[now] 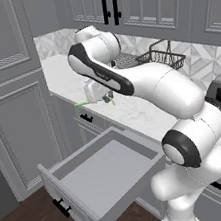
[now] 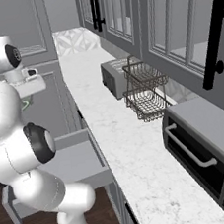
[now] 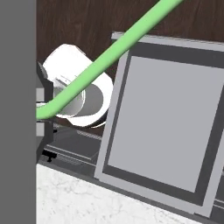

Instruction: Take a straw from the drawer in front and place it inside the glass cup on the dining counter.

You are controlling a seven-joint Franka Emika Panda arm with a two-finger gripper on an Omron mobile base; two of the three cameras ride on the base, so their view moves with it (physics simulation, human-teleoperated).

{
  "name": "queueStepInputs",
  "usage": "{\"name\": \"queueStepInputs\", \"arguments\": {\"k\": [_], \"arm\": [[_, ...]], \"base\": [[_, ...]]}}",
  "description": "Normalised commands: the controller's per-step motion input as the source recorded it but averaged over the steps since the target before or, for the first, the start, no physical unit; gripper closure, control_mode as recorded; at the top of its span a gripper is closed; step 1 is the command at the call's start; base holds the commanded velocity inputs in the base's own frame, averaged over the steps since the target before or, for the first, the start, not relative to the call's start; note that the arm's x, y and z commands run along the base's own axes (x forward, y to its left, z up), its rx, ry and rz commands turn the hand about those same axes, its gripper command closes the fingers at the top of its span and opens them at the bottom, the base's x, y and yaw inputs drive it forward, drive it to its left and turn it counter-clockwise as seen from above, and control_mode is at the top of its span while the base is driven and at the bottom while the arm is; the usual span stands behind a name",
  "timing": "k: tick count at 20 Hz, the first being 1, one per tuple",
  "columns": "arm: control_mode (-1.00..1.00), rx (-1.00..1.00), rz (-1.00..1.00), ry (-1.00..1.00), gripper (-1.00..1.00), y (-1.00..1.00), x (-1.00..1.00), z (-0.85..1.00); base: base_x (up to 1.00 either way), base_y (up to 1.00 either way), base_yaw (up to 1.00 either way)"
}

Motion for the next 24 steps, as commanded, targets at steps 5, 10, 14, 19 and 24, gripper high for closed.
{"name": "queueStepInputs", "arguments": {"k": [5, 10, 14, 19, 24], "arm": [[-1.0, 0.01, 0.0, 0.13, 1.0, -0.24, -0.39, 0.09], [-1.0, 0.01, 0.0, 0.03, 1.0, -0.23, -0.17, 0.0], [1.0, 0.0, 0.0, 0.0, 1.0, -0.04, -0.18, 0.0], [1.0, 0.0, 0.0, 0.0, 1.0, 0.0, 0.0, 0.0], [1.0, 0.0, 0.0, 0.0, 1.0, 0.0, 0.0, 0.0]], "base": [[0.0, 0.0, 0.0], [0.0, 0.0, 0.0], [-0.75, -0.13, 0.0], [-1.0, -0.02, -0.03], [-0.84, 0.29, 0.42]]}}
